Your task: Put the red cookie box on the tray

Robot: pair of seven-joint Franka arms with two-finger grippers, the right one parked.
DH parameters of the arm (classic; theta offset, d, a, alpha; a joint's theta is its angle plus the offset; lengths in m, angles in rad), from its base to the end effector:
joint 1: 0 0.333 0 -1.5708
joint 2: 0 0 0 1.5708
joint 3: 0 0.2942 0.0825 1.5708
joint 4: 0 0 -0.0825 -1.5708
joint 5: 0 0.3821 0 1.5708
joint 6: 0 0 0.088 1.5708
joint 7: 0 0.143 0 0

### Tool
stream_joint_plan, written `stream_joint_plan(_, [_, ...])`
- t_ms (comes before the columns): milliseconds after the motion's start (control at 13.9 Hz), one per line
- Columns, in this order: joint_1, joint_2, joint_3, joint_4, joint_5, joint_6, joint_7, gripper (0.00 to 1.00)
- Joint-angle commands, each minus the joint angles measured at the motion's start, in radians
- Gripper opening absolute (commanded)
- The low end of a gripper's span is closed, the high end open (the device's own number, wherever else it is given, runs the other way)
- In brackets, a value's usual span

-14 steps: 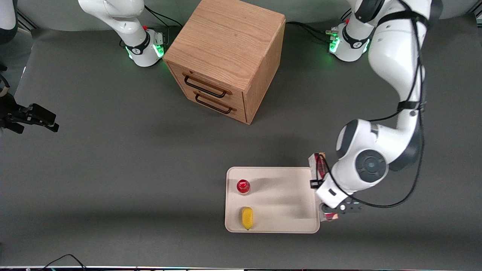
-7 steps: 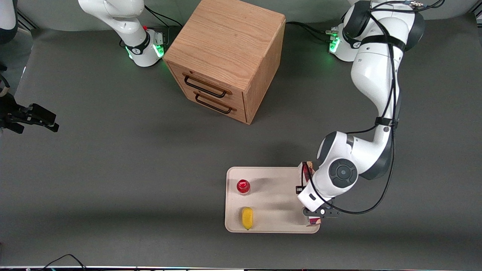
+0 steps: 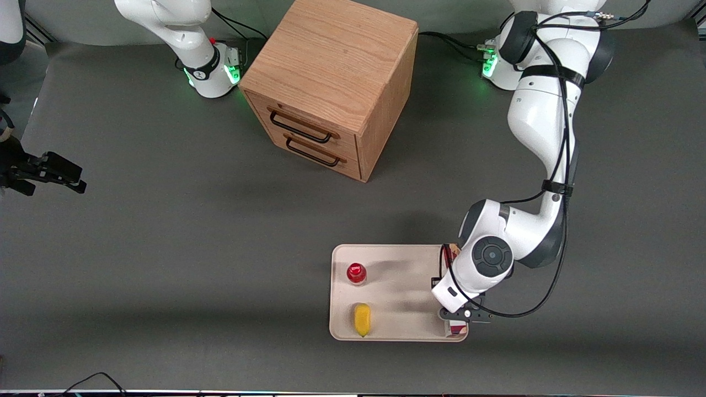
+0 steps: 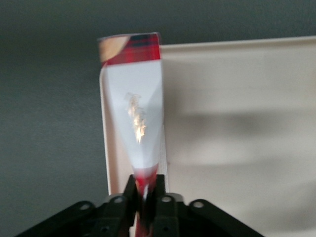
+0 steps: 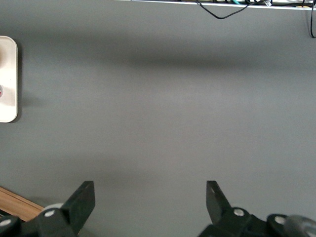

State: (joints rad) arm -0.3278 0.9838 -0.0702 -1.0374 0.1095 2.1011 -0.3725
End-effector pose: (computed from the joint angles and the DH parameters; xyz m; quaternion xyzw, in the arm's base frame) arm 0.7192 -0.2753 0.2007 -0.9987 0.0217 -0.0453 0.0030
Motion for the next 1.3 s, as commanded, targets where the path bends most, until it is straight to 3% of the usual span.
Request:
stream_joint_plan(0, [-0.017,-0.025,0.021,0.031,0.030,-0.070,-0.066,1.00])
stream_joint_plan(433, [0.088,-0.261,0.021,-0.035,0.021,-0.329,0.033,1.00])
stream_joint_plan(794, [0.258,-0.630,0.023,-0.373,-0.005,-0.335,0.291,1.00])
stream_joint_plan(938, [0.279,-0.720,0.058,-0.444,-0.013,-0.335,0.322,1.00])
stream_joint_plan(1227, [0.276,-0.833,0.124,-0.449,-0.079,-0.479,0.420,1.00])
